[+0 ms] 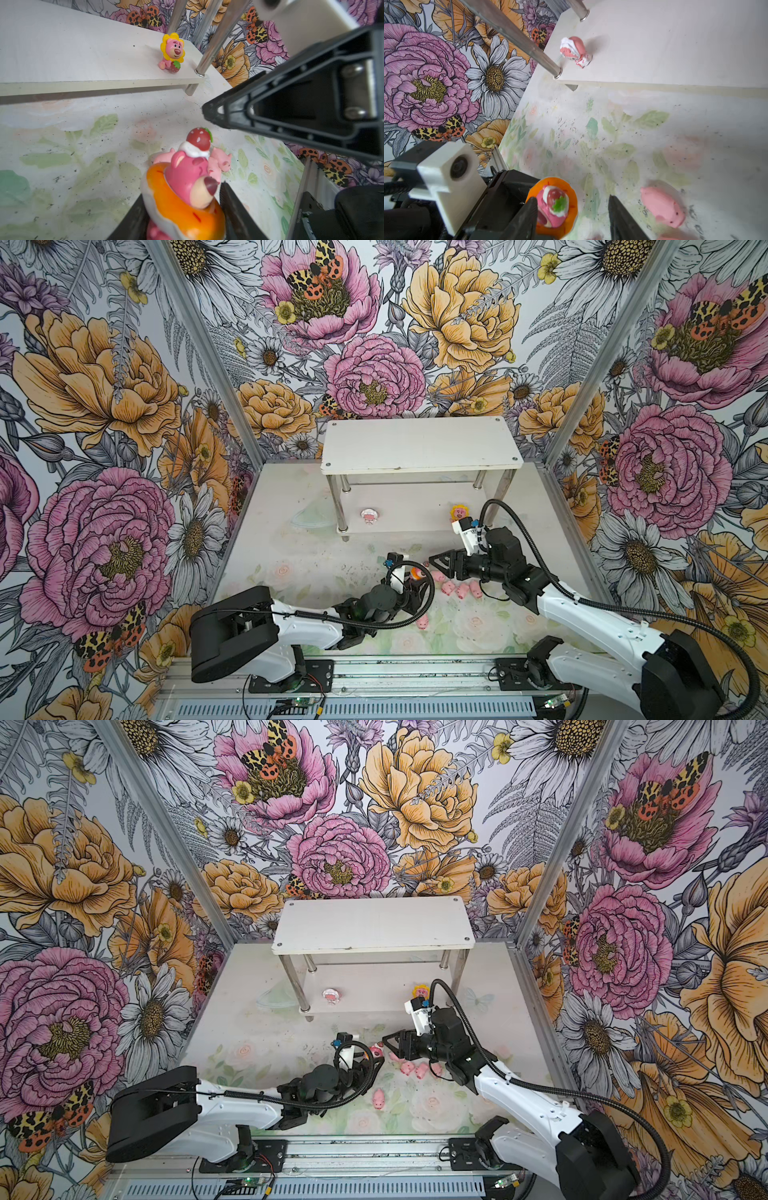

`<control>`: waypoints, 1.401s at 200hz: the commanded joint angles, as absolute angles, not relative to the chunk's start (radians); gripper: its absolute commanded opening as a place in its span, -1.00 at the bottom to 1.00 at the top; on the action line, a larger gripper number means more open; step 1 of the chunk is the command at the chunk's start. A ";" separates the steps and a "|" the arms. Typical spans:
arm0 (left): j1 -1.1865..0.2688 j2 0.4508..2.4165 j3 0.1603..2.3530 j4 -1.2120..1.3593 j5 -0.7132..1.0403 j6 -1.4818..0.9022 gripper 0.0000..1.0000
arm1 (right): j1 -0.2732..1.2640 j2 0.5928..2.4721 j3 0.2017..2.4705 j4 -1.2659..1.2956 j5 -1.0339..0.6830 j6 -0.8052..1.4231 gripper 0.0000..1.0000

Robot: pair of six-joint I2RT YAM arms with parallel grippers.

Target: Place and organize the plastic toys onto the shelf

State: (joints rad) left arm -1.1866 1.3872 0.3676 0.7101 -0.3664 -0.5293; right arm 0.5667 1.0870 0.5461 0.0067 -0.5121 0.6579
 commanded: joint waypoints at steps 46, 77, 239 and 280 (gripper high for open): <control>-1.197 1.335 0.340 0.792 -0.419 -0.471 -0.47 | 0.649 1.144 0.553 0.108 -0.514 0.714 -0.13; -1.191 1.313 0.331 0.782 -0.420 -0.461 -0.47 | 0.653 1.153 0.557 0.124 -0.515 0.722 -0.43; -1.154 1.255 0.284 0.821 -0.400 -0.480 0.79 | 0.655 1.212 0.634 0.121 -0.516 0.472 -1.00; -1.135 1.116 0.232 0.736 -0.434 -0.517 0.97 | 0.654 1.267 0.707 0.035 -0.439 0.264 -1.00</control>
